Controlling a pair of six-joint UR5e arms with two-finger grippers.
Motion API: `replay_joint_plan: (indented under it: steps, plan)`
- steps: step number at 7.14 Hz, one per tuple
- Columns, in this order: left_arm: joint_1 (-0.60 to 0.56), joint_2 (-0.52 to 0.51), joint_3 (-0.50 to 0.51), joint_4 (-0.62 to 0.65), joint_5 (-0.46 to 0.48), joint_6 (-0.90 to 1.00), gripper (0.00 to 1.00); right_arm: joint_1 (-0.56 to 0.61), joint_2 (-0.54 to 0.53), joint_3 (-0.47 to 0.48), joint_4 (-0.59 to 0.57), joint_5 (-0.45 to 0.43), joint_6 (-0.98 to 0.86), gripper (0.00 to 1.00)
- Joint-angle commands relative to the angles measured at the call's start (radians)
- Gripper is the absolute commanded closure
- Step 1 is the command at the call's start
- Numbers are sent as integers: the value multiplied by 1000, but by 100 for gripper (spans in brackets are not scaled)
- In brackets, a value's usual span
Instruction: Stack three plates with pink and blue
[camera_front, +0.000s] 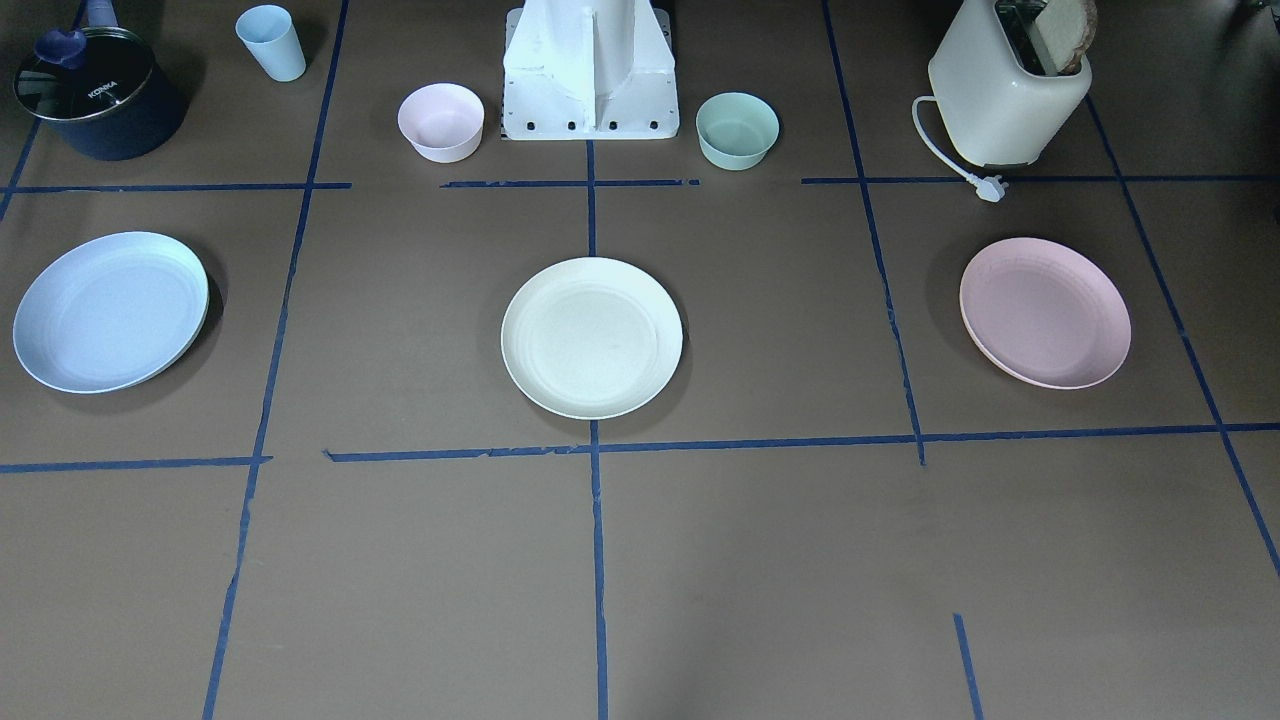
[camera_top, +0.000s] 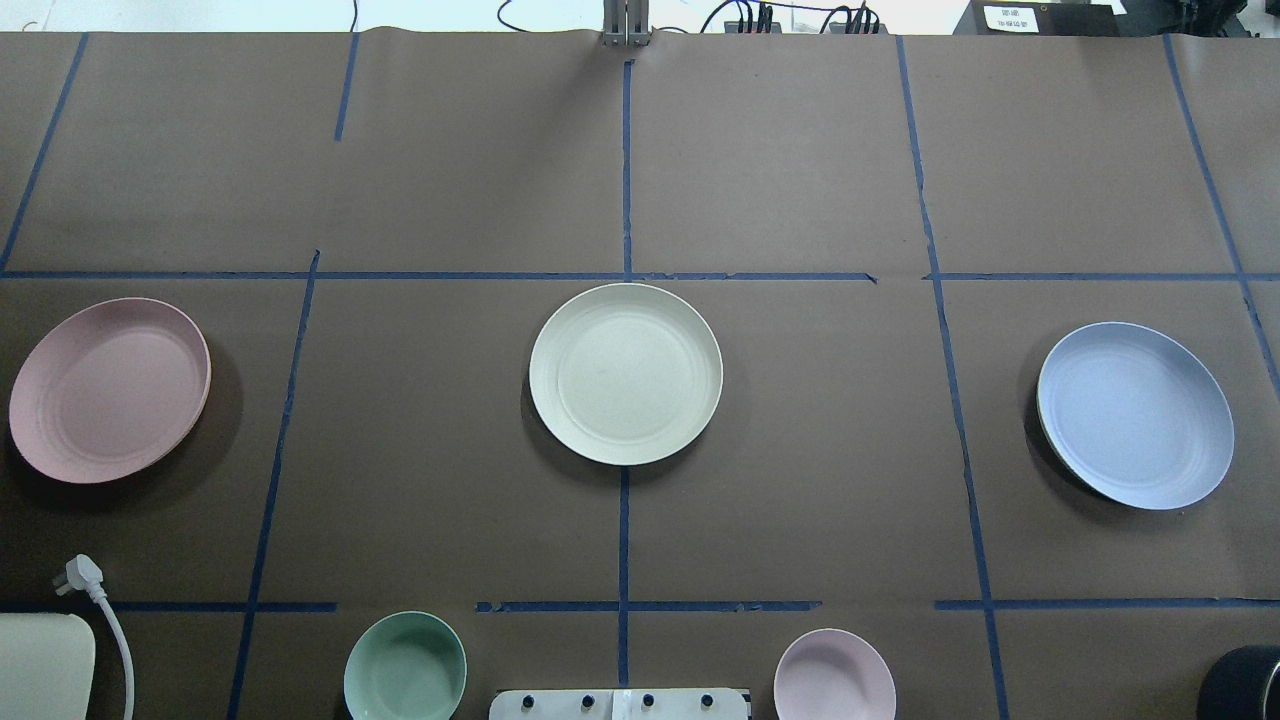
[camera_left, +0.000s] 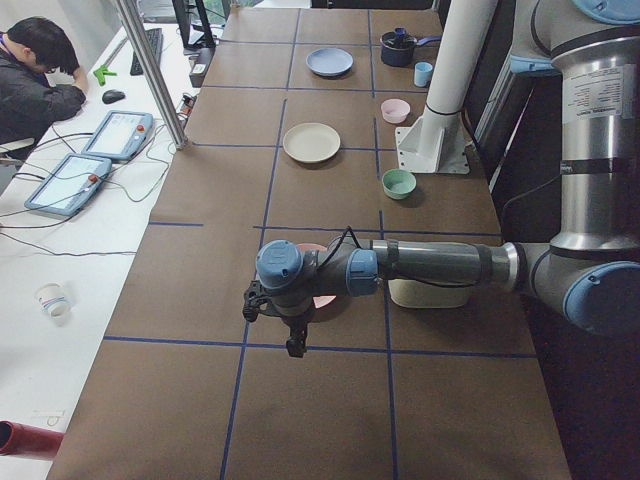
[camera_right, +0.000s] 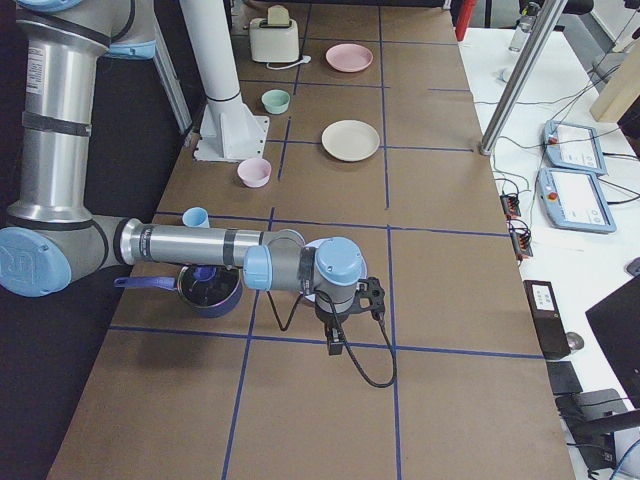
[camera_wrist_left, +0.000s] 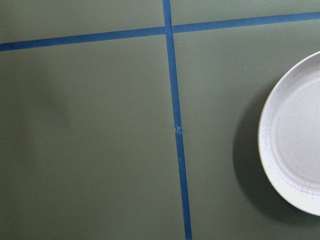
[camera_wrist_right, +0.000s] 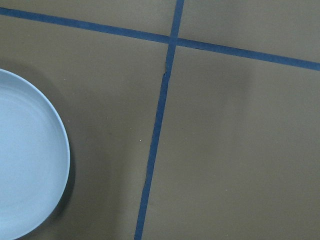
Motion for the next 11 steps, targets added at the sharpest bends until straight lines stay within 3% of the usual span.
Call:
replay_joint_plan:
  steps: [1,8,9,11]
  plan:
    - [0,-1,0,0,0,1,0,0,1,0,0,1,0,0]
    - [6,-87,-12,-124,-12,-8,0,0,23,18,2,6,1,0]
    - [62,-78,-2,-221,-9,-38,0,0,23,29,2,10,-10,0]
    - [212,-40,36,-416,6,-394,0,-5,21,32,41,10,3,0]
